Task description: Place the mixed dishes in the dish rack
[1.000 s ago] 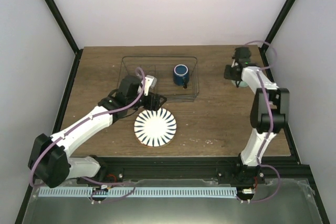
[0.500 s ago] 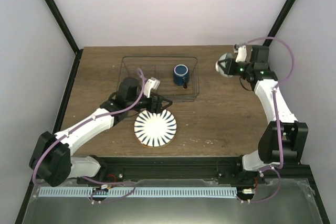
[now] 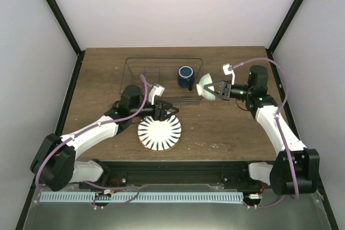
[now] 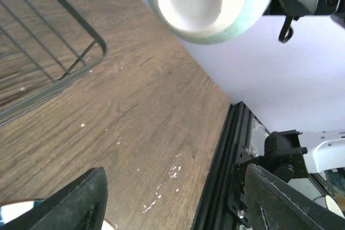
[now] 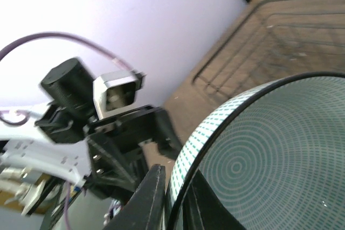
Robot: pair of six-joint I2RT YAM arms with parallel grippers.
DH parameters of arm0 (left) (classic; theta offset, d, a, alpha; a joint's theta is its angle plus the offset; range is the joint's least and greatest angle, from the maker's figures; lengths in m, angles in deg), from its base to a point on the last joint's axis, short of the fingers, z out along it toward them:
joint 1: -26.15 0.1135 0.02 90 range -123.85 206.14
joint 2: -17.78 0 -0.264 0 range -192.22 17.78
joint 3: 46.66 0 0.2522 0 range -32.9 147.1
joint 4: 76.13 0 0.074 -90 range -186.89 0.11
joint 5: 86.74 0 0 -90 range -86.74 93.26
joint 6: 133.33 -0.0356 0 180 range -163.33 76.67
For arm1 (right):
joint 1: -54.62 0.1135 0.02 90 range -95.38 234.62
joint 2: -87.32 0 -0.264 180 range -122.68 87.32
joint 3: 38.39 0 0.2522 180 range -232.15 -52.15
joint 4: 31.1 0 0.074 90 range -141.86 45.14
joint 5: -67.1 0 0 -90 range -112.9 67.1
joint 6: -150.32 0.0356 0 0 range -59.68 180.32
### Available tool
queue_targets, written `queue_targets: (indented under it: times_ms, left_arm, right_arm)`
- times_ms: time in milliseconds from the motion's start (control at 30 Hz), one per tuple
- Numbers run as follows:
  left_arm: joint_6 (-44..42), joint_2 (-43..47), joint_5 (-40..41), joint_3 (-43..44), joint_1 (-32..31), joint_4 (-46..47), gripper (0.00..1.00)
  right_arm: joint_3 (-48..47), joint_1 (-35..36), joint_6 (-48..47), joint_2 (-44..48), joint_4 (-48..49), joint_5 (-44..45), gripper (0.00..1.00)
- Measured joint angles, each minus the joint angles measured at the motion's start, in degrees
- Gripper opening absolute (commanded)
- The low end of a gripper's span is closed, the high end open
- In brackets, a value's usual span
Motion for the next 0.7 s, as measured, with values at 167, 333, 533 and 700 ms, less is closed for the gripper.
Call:
queue_targets:
  times_ms: [167, 333, 533, 700]
  left_arm:
    - [2.49, -1.86, -1.05, -0.26, -1.77, 6.49, 0.71]
    - [3.98, -3.69, -1.16, -0.24, -3.48, 9.99, 0.71]
    - [5.20, -4.31, -0.90, -0.24, -4.31, 12.57, 0.70]
    - [6.40, -4.31, 0.35, -0.24, -4.44, 15.58, 0.69]
  right_arm:
    - [4.85, 4.33, 5.77, 2.45, 9.73, -4.04, 0.02]
    - [8.94, 6.23, 9.88, 2.34, 14.99, -4.70, 0.02]
    - [9.86, 8.41, 12.83, 2.32, 18.80, -4.13, 0.02]
    - [11.34, 9.64, 16.09, 2.38, 23.74, -3.67, 0.02]
